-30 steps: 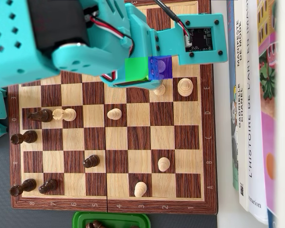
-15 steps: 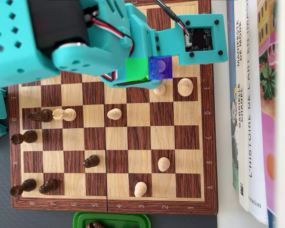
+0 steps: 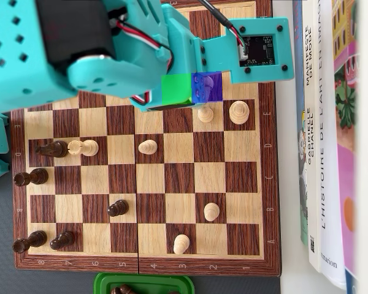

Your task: Play chess

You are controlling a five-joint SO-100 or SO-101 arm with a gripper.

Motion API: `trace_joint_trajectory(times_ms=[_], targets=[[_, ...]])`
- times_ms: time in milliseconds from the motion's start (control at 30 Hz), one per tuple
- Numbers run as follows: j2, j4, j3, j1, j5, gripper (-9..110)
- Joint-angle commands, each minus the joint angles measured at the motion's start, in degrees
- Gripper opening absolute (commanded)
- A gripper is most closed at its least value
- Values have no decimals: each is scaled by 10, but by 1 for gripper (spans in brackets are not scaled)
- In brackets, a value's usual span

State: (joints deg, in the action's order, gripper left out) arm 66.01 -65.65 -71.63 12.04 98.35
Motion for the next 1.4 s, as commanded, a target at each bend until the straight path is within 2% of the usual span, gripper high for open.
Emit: trace_joint_trajectory(times_ms=[0,333,1033,1367], targets=[[7,-2,22,1,-4,9],[42,-3,13,11,-4,9],[195,4,-172,35,-4,9],[204,5,-198,33,-4,9]])
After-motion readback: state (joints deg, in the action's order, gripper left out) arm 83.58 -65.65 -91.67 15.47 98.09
